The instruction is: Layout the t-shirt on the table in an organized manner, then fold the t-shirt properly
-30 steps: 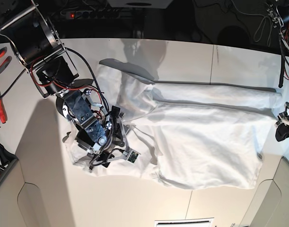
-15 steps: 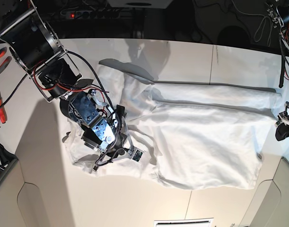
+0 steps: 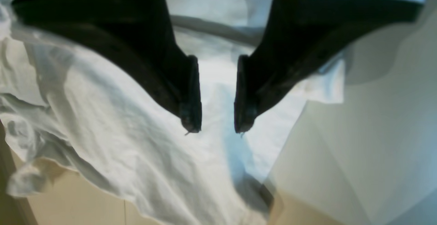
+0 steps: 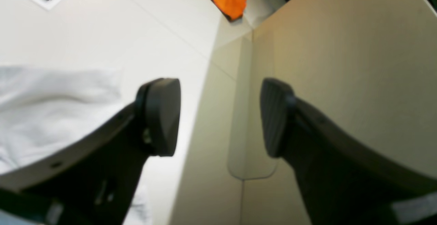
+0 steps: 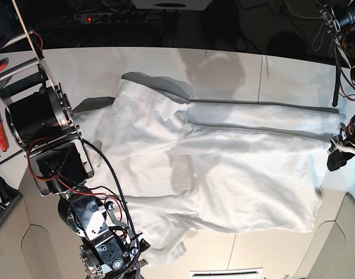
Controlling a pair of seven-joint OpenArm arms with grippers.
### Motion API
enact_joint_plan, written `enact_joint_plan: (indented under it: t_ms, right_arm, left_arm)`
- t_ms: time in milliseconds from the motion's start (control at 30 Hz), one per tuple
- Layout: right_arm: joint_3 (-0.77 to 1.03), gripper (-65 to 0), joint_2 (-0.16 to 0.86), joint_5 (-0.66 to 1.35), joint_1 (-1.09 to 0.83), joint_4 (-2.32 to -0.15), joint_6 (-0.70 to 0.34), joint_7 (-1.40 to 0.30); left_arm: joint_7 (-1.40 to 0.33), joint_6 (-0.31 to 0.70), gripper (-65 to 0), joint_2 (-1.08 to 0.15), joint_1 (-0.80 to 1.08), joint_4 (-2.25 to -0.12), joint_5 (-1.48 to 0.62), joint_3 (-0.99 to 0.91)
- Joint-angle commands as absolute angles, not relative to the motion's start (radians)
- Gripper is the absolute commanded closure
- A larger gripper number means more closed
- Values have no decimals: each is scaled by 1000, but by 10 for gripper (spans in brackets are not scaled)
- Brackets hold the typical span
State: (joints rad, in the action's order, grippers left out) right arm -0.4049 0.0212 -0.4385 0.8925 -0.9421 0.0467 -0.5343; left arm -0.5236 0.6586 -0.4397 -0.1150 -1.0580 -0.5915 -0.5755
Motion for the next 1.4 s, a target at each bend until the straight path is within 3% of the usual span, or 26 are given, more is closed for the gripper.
enact_joint_plan:
  t_ms: [0, 67, 133, 200, 233, 367, 600, 900, 1167, 1200, 1300, 1367]
  right_arm:
    - [-387, -364, 16, -453, 931, -953, 57, -539]
    - [-375, -343, 17, -443, 927, -953, 57, -603]
    - [-374, -216, 19, -421, 915, -954, 57, -661]
    - [-374, -21, 19, -409, 891, -967, 58, -694]
    - [-374, 0, 19, -399, 872, -991, 65, -709]
    - [-374, 0, 20, -400, 743, -1193, 63, -751]
    - [-373, 0, 22, -369, 472, -1596, -34, -896]
    - [-311, 0, 22, -141, 56, -1842, -118, -915]
    - [-165, 0, 83, -42, -259, -2014, -106, -820]
    - [-127, -18, 83, -35, -294, -2011, -97, -793]
    - [-6, -260, 83, 45, -369, -1997, -81, -713]
    - [58, -293, 83, 143, -378, -1978, -93, -707]
  left_arm:
    - [-501, 667, -203, -463, -133, -1073, -609, -581]
    - [-501, 667, -203, -463, -133, -1073, -609, -581]
    - [-497, 667, -203, -465, -133, -1073, -609, -581]
    - [-489, 667, -202, -466, -133, -1073, -610, -581]
    - [-480, 667, -202, -466, -133, -1073, -610, -582]
    - [-461, 698, -195, -466, -133, -1073, -651, -604]
    - [-482, 698, -195, -469, -118, -1074, -654, -615]
    - [-559, 698, -195, -469, -29, -1074, -782, -752]
    - [-570, 698, -195, -469, 19, -1074, -796, -762]
    - [-576, 698, -195, -469, 21, -1074, -797, -761]
    - [-581, 698, -195, -469, 22, -1074, -797, -761]
    - [-581, 698, -195, -469, 20, -1074, -804, -761]
